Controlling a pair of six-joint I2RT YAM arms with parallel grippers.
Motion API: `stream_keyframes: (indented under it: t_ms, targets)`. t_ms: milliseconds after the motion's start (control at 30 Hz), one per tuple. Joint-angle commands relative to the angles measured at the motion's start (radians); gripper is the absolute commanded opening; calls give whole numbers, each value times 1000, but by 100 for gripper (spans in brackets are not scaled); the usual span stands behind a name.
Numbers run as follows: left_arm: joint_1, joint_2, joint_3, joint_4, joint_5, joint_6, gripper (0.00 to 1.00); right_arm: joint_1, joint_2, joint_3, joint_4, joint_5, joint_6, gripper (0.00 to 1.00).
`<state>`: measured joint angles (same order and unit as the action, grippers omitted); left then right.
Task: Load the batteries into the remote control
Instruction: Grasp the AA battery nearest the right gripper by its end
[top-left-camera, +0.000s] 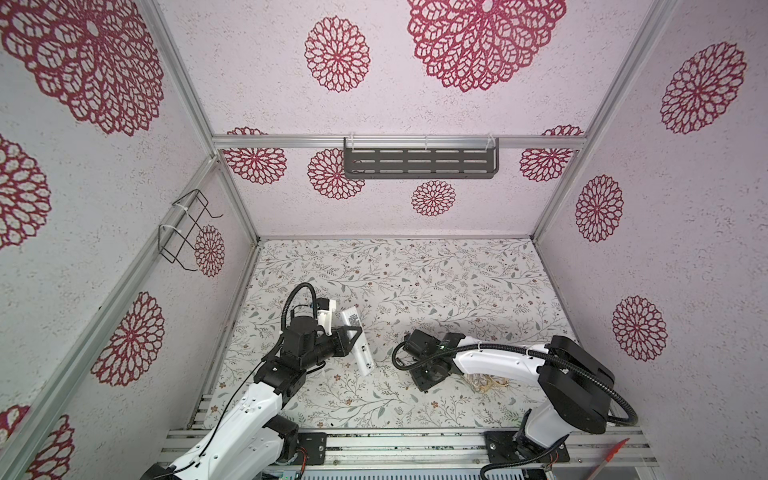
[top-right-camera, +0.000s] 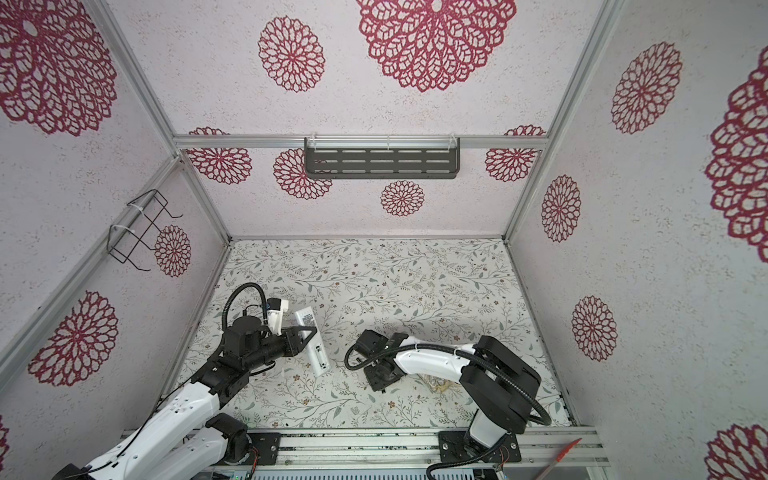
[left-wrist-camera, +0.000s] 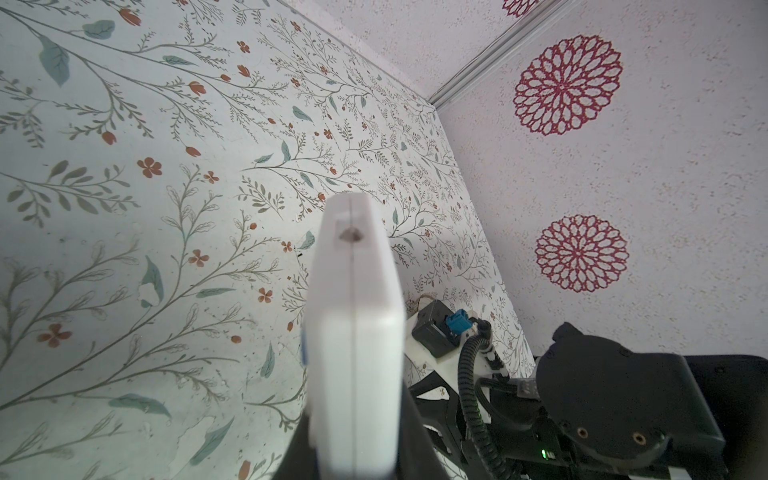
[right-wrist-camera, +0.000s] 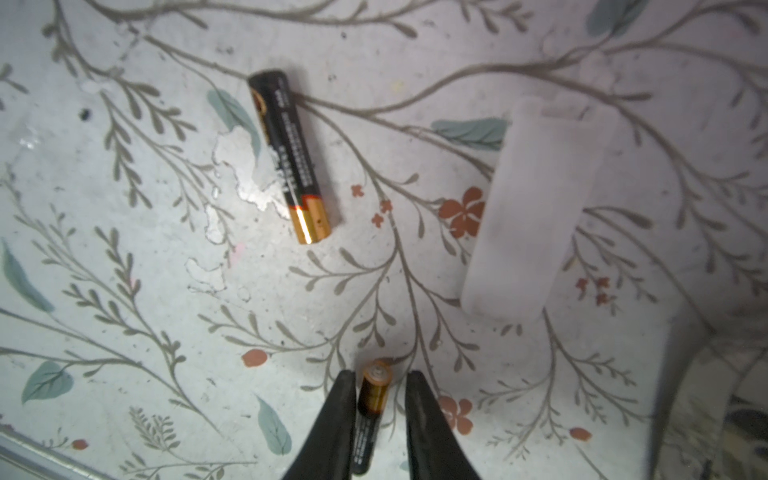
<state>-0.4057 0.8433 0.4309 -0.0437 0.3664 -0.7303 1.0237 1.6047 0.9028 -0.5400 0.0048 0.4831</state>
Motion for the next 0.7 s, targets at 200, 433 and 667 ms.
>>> stream_keyframes:
  t_ms: [200,433,667]
  targets:
    - [7,-13,-9,34,8,-3,0,7,-3,-16,-8,17,20,22]
    - [7,-16,-11,39,12,-8,0,7,-8,-16,-11,20,15,18]
    - [7,-10,-43,125,37,-52,0,8,-51,-41,12,30,17,13]
